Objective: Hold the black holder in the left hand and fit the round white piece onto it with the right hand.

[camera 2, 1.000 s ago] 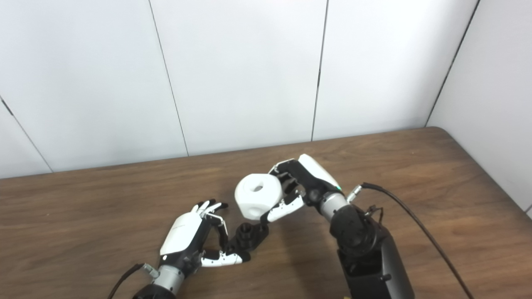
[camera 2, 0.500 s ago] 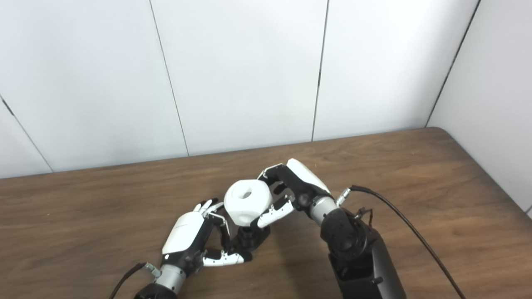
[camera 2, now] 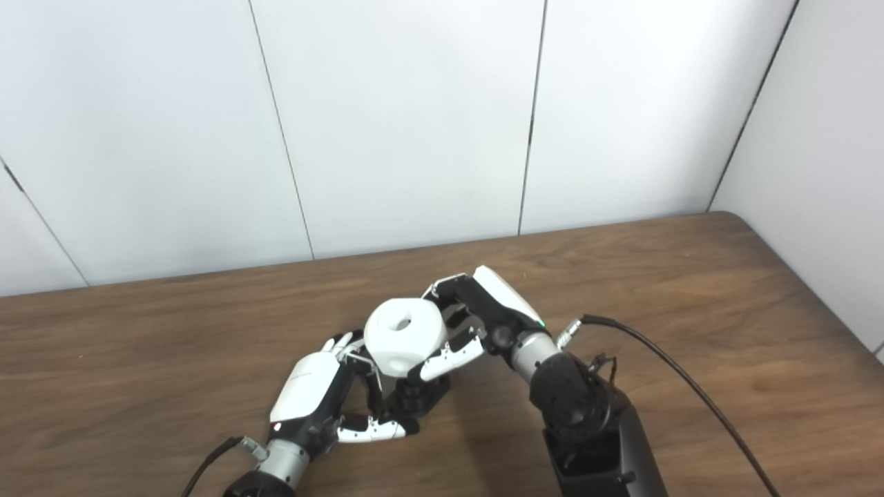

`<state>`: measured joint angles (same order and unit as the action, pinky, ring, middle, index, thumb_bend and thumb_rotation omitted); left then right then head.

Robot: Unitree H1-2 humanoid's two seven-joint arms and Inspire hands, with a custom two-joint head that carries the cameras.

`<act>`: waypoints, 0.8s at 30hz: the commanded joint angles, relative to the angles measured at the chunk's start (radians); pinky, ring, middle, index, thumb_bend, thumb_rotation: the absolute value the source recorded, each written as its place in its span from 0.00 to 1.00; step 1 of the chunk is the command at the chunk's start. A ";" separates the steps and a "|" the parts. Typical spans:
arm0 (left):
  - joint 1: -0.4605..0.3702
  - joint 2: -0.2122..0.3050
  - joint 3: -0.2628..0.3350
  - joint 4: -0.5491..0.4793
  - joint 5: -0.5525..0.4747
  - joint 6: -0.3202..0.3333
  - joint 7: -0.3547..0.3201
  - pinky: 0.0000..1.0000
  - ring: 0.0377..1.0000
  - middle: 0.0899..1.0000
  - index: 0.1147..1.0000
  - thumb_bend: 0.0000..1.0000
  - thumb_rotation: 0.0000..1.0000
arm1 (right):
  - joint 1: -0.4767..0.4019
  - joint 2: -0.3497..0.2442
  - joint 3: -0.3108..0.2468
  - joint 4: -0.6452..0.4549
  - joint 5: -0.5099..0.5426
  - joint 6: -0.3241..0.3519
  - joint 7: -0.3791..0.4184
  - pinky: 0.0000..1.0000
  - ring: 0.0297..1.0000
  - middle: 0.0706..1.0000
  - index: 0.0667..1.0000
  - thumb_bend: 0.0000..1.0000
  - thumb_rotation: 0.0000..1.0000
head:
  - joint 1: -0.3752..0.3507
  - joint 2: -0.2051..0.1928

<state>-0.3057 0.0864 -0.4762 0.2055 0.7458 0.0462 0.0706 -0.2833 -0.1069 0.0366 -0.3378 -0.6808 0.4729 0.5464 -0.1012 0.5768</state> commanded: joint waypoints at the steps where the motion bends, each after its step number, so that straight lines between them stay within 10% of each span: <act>1: 0.009 0.006 -0.013 0.032 0.005 0.011 -0.035 1.00 0.97 0.88 0.41 0.52 0.05 | -0.020 0.016 -0.009 -0.037 0.010 -0.003 -0.017 0.58 0.71 0.70 0.44 0.50 0.13 | -0.001 0.000; 9: 0.008 0.006 -0.014 0.034 0.011 0.019 -0.034 1.00 0.97 0.88 0.41 0.52 0.05 | -0.008 0.033 -0.023 -0.073 0.023 -0.003 -0.013 0.73 0.80 0.74 0.44 0.50 0.13 | -0.002 0.000; 24: 0.022 0.013 -0.008 0.006 0.006 0.031 -0.046 1.00 0.98 0.88 0.41 0.52 0.05 | 0.060 0.028 0.006 -0.048 0.057 -0.008 -0.072 0.57 0.71 0.71 0.44 0.50 0.13 | 0.010 0.016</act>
<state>-0.3047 0.0903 -0.4743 0.2015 0.7451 0.0513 0.0666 -0.2092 -0.0716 0.0371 -0.3750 -0.6405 0.4730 0.5030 -0.0905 0.5921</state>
